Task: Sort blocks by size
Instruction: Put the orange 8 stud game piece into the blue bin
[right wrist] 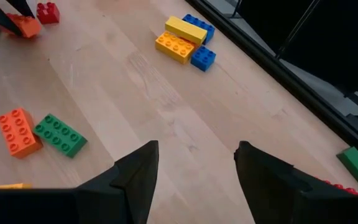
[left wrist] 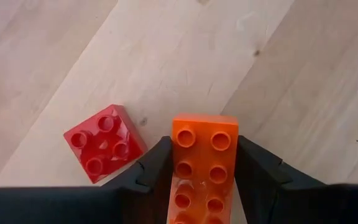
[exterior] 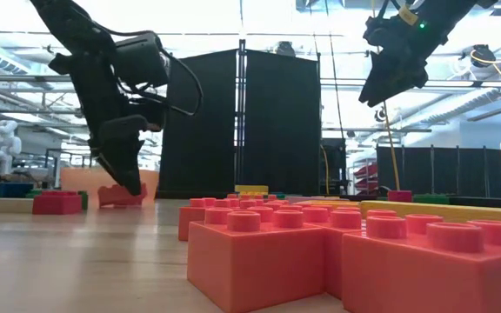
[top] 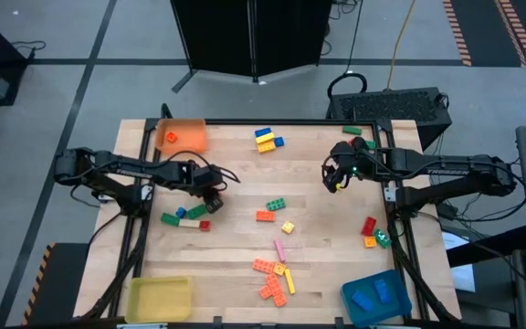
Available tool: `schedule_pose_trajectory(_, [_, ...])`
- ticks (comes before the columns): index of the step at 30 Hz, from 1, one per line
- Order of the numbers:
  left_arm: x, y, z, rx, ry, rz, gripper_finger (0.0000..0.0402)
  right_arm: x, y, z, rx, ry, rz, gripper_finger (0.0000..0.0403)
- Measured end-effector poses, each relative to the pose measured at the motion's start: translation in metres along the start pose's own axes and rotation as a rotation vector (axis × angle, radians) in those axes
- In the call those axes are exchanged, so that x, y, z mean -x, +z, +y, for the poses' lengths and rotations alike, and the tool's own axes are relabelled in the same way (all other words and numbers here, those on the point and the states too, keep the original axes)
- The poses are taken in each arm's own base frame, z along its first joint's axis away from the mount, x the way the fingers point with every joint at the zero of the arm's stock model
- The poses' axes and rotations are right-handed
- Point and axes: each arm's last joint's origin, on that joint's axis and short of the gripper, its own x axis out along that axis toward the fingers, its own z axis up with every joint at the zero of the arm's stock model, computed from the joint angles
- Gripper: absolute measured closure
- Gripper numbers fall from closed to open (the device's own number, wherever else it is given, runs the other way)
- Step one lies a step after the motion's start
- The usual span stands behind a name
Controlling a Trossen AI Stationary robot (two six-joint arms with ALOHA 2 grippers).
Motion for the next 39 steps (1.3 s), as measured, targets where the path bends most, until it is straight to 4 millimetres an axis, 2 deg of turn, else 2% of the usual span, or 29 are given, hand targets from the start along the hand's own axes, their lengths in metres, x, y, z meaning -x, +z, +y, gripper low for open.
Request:
schedule_pose_trajectory(14, [0.0,0.002,-0.001,0.004,-0.006,-0.017,0.0263,0.0,0.001,0.001,-0.006,0.006,-0.013,0.0198])
schedule_pose_trajectory(20, [-0.011,0.004,-0.009,-0.023,-0.023,-0.006,0.0262,0.0,0.003,0.002,-0.01,0.035,-0.023,0.0198])
schedule_pose_trajectory(32, [-0.015,0.028,-0.024,-0.155,-0.002,0.018,0.0262,0.0,0.002,0.002,0.009,0.028,-0.011,0.0198])
schedule_pose_trajectory(39, [-0.011,0.036,-0.027,-0.188,-0.007,0.03,0.0262,-0.01,0.001,0.005,0.025,0.009,0.026,0.0197])
